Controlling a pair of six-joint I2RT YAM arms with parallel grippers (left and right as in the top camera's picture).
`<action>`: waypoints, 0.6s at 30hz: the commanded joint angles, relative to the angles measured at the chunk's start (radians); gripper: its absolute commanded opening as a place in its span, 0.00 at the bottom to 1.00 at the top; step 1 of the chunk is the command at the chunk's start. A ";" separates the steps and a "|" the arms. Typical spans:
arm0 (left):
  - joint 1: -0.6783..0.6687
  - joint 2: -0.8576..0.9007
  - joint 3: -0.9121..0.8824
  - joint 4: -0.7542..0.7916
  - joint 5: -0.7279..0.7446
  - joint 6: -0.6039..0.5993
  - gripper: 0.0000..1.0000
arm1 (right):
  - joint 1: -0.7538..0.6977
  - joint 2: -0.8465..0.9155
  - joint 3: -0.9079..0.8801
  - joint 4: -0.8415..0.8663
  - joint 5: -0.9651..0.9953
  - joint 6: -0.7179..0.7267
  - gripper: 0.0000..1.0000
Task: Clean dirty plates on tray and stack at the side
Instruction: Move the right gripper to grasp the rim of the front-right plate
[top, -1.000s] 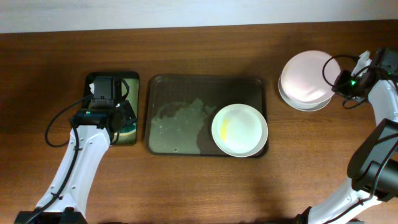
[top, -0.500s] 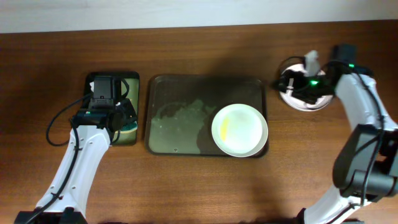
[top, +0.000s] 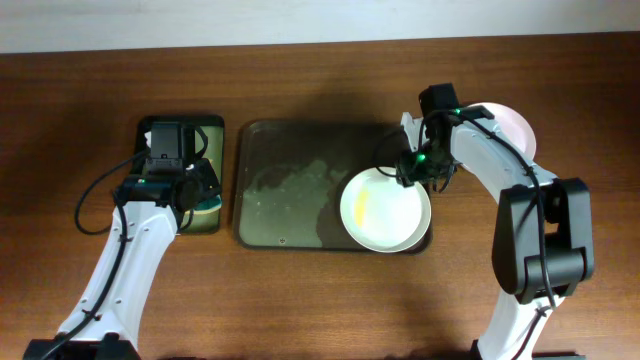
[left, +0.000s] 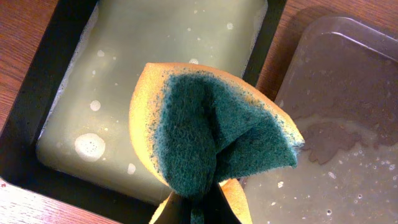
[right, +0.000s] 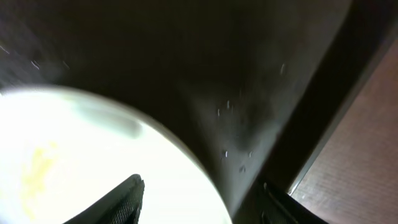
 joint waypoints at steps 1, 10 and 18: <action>0.003 0.006 0.007 0.002 0.008 0.008 0.00 | 0.002 0.011 -0.007 -0.037 0.023 -0.010 0.59; 0.003 0.006 0.007 0.002 0.010 0.008 0.00 | 0.002 0.011 -0.009 -0.198 -0.011 0.011 0.49; 0.003 0.006 0.007 0.002 0.030 0.008 0.00 | 0.002 0.011 -0.113 -0.091 -0.011 0.193 0.37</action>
